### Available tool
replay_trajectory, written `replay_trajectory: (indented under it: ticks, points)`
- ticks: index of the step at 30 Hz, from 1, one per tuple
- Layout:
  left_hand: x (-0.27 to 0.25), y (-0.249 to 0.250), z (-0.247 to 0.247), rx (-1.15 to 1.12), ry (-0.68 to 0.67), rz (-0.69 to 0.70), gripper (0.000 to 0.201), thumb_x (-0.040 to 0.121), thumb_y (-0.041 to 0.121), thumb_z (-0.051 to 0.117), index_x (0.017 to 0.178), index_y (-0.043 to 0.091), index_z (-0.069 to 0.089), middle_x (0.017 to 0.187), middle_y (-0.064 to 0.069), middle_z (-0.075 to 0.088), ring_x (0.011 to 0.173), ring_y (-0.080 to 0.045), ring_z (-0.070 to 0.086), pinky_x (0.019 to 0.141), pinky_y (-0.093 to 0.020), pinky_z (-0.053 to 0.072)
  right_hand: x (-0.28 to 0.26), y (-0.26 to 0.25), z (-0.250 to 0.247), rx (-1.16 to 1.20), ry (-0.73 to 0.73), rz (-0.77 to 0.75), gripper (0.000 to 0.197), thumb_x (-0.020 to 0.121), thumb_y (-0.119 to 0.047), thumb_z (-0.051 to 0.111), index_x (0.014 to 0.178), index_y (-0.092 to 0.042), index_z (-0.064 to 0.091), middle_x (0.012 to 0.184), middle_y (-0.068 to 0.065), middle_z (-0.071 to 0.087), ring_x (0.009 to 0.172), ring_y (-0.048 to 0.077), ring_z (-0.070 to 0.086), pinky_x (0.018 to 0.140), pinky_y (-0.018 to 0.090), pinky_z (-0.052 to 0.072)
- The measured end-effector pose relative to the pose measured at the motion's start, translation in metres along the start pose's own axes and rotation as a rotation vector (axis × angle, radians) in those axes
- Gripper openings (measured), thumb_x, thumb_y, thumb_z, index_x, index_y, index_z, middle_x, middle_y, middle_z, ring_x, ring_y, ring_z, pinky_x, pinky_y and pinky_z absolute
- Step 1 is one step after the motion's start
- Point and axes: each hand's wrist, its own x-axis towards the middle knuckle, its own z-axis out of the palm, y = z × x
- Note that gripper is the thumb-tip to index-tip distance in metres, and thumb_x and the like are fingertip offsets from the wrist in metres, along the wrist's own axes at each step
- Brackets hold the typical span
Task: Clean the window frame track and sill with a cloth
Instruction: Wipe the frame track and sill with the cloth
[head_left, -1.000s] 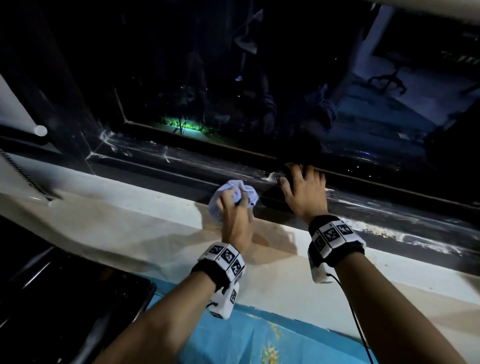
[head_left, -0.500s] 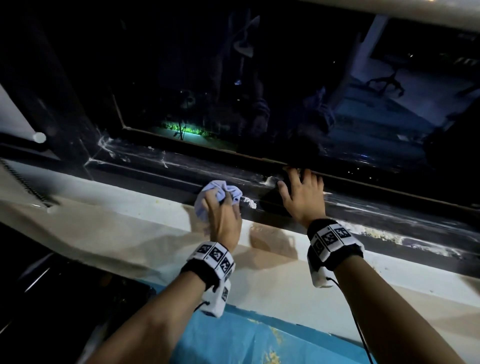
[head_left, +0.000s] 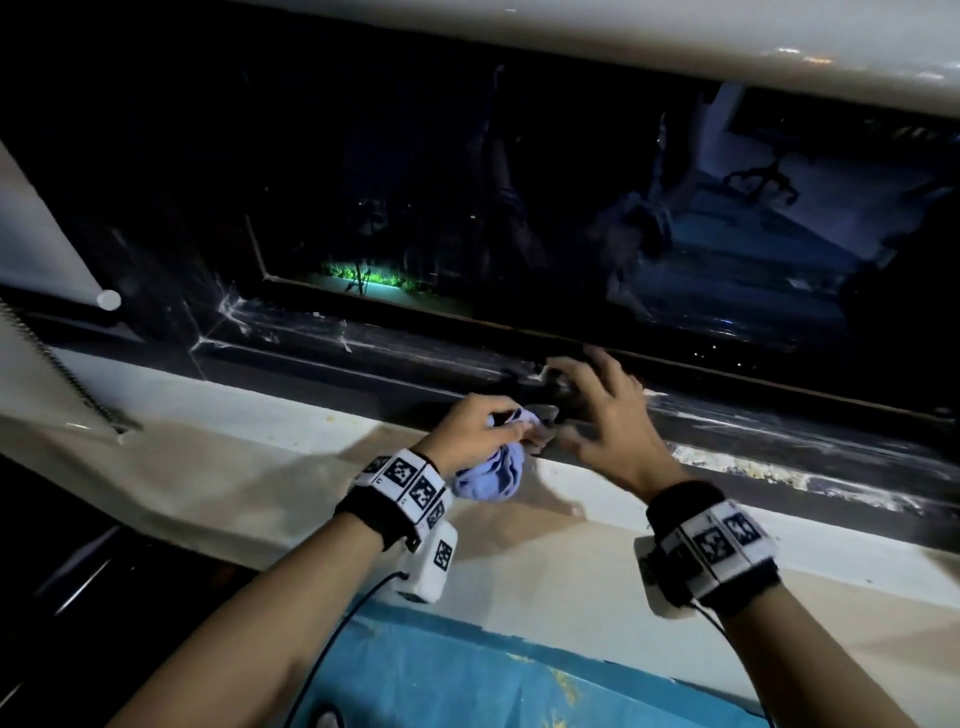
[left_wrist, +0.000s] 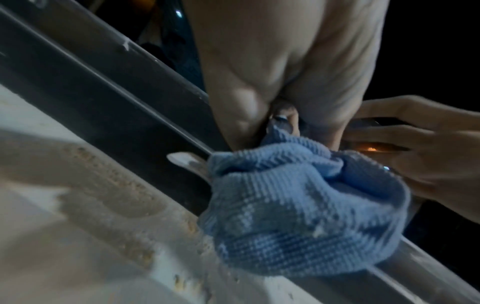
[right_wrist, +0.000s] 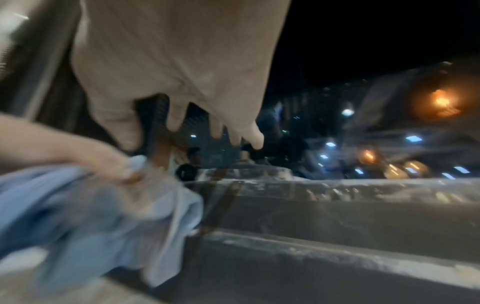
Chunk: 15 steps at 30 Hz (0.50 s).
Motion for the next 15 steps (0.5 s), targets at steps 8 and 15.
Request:
replay_trajectory:
  ticks: [8,15]
  points:
    - [-0.008,0.006,-0.036,-0.315,-0.008,-0.102,0.026,0.08,0.007,0.07,0.104,0.011,0.06,0.098,-0.006,0.066,0.094,-0.019,0.062,0.088,-0.032,0.048,-0.017,-0.054,0.054,0.149,0.044,-0.081,0.055,0.073,-0.035,0.068,0.117,-0.026,0.037,0.116,0.002,0.045,0.098,0.029,0.054,0.066,0.035,0.05]
    - [-0.018,0.004,-0.116,-0.156,0.119,-0.017,0.027,0.087,0.013,0.063,0.114,0.009,0.059,0.104,-0.003,0.066,0.091,-0.005,0.063,0.071,-0.009,0.046,0.015,-0.081,0.078,-0.138,0.282,0.047,0.049,0.066,-0.023,0.074,0.107,-0.025,0.047,0.091,0.008,0.053,0.063,0.028,0.057,0.041,0.02,0.027]
